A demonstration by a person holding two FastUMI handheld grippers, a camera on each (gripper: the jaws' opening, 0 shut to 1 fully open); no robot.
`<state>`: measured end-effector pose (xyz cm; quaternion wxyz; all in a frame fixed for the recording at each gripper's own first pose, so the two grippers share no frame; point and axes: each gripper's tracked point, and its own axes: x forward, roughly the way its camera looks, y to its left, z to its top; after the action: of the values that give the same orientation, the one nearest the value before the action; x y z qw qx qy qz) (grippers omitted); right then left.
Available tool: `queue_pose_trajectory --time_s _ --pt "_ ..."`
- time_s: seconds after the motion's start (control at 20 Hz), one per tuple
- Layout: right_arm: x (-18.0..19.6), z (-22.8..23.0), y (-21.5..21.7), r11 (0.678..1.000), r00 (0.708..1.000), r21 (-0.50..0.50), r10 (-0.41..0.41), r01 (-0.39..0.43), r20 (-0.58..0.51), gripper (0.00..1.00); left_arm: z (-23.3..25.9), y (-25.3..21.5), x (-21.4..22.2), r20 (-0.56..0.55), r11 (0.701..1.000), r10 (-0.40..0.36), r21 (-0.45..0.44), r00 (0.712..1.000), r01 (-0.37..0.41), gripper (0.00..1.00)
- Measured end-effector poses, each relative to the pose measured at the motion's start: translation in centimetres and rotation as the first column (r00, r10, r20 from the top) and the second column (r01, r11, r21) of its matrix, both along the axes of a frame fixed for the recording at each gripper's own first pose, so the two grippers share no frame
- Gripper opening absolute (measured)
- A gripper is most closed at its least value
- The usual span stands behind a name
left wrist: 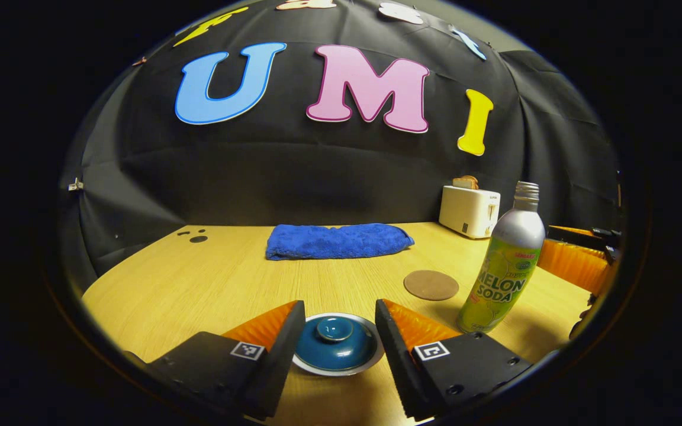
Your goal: Open the teacup lid with one hand, grasp the water bottle and pour water into the teacup with the other hand; after pouring, place the water bottle on the coaster and then close the teacup lid.
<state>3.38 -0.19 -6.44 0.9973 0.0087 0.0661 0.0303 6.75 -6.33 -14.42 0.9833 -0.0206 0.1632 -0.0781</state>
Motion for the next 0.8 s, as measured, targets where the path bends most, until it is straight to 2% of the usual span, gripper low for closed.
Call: queue_pose_trajectory --time_s 0.1,0.15,0.2,0.4,0.5,0.55,0.7,0.75,0.8 --pt "0.1 -0.2 -0.2 1.0 1.0 0.0 -0.004 0.004 -0.005 0.98 -0.2 0.3 0.4 -0.002 1.0 0.012 0.024 1.0 -0.012 0.74" --pt "0.1 -0.3 -0.2 1.0 1.0 0.003 -0.001 0.001 -0.006 0.98 -0.2 0.4 0.6 -0.003 0.999 0.018 0.031 1.0 -0.018 0.7" --pt "0.1 -0.4 0.0 1.0 1.0 0.005 0.001 -0.001 -0.009 0.98 -0.3 0.4 0.6 -0.006 0.999 0.019 0.038 1.0 -0.019 0.59" --pt "0.4 -1.0 0.3 1.0 1.0 0.003 0.009 -0.009 -0.023 0.98 -0.5 0.5 1.0 -0.019 0.997 0.023 0.07 1.0 -0.022 0.5" --pt "0.4 -1.6 0.5 1.0 0.999 0.005 0.015 -0.015 -0.033 0.99 -0.4 0.6 1.2 -0.017 0.997 0.029 0.07 0.999 -0.027 0.36" --pt "0.6 -1.7 0.6 1.0 0.999 0.007 0.017 -0.017 -0.039 0.99 -0.4 0.6 1.3 -0.019 0.997 0.029 0.075 0.999 -0.027 0.38" --pt "0.6 -2.3 1.0 1.0 0.998 0.0 0.021 -0.021 -0.055 0.99 -0.2 0.6 1.4 -0.017 0.997 0.028 0.077 0.999 -0.026 0.29" --pt "0.7 -2.5 1.0 1.0 0.998 -0.008 0.017 -0.017 -0.057 0.99 0.1 0.5 1.4 -0.011 0.997 0.026 0.068 1.0 -0.025 0.31" --pt "0.8 -2.6 1.0 1.0 0.998 -0.014 0.014 -0.015 -0.057 0.98 0.3 0.5 1.4 -0.003 0.998 0.026 0.059 1.0 -0.026 0.27"
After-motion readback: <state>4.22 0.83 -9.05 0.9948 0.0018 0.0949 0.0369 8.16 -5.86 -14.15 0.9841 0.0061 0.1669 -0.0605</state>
